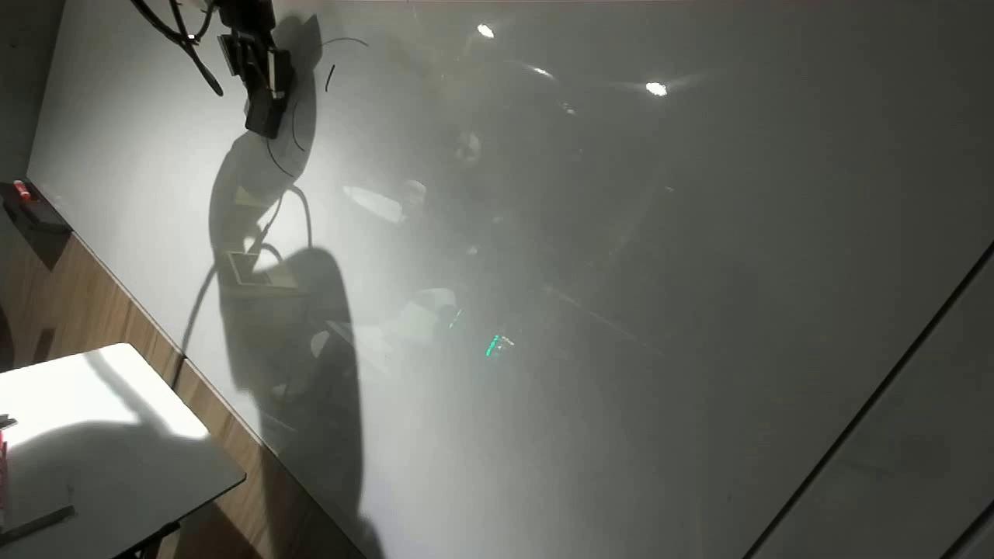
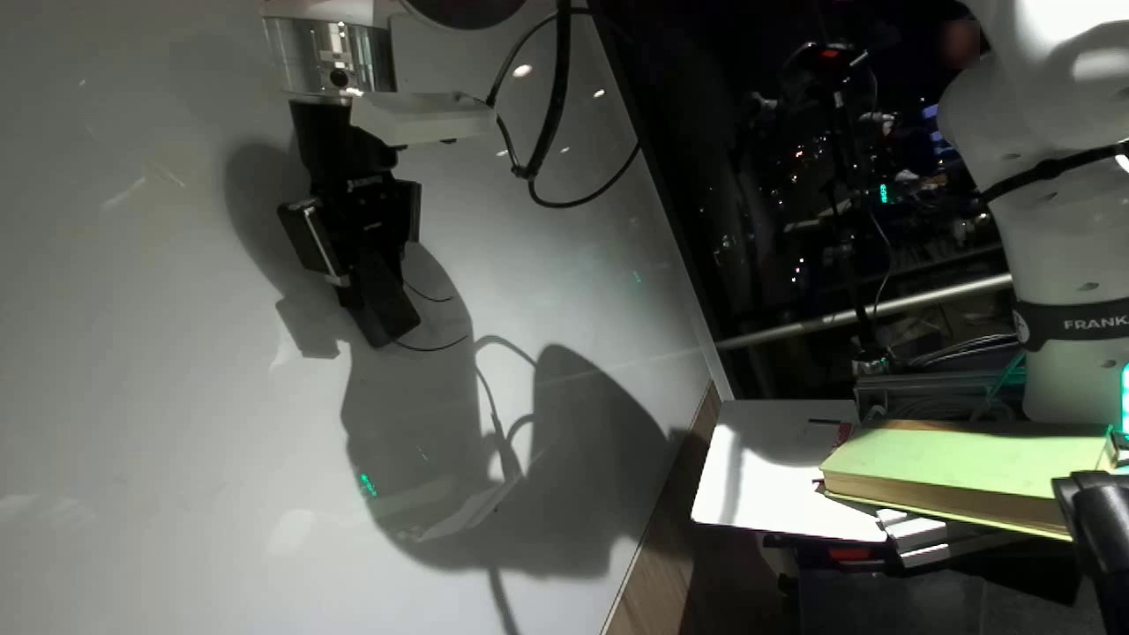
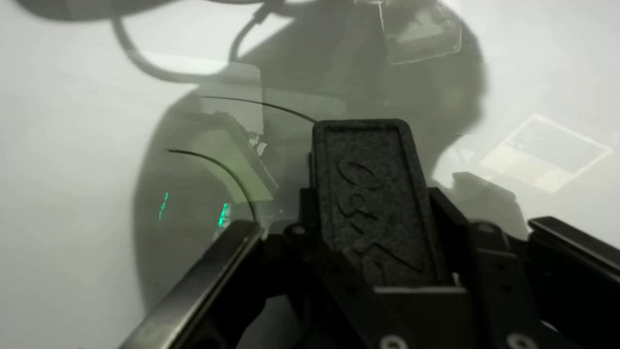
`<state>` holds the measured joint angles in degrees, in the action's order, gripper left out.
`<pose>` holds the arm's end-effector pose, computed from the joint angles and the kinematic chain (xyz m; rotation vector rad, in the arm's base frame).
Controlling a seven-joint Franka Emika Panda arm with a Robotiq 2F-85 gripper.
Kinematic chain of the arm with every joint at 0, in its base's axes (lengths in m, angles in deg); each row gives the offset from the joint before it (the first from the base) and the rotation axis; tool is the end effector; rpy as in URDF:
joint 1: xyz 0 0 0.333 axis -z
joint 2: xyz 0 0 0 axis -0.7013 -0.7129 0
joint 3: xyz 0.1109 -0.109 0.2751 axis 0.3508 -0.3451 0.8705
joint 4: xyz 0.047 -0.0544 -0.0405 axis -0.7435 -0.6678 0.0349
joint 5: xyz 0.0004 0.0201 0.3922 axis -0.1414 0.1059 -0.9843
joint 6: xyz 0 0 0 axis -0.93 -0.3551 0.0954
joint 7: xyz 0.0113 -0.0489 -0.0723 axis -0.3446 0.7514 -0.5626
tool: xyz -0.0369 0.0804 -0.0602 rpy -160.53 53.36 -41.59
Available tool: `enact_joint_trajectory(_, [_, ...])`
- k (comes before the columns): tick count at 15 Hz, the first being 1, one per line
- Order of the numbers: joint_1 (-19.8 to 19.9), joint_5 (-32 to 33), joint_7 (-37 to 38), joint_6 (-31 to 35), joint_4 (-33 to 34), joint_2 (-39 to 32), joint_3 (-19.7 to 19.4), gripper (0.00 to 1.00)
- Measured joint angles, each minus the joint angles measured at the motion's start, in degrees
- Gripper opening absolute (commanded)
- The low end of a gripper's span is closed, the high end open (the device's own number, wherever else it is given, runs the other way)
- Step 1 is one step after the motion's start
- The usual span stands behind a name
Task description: Use the duster to rub the smiley face off of the board
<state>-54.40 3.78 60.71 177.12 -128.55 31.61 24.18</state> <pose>0.5116 0.2862 0.5558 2.9276 0.0605 0.8280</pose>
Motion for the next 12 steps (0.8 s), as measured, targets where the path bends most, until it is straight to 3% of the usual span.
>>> enact_joint_trajectory(12, [2.09,-4.25,-4.96,-4.53,-4.01,6.50,-7.95,0.31])
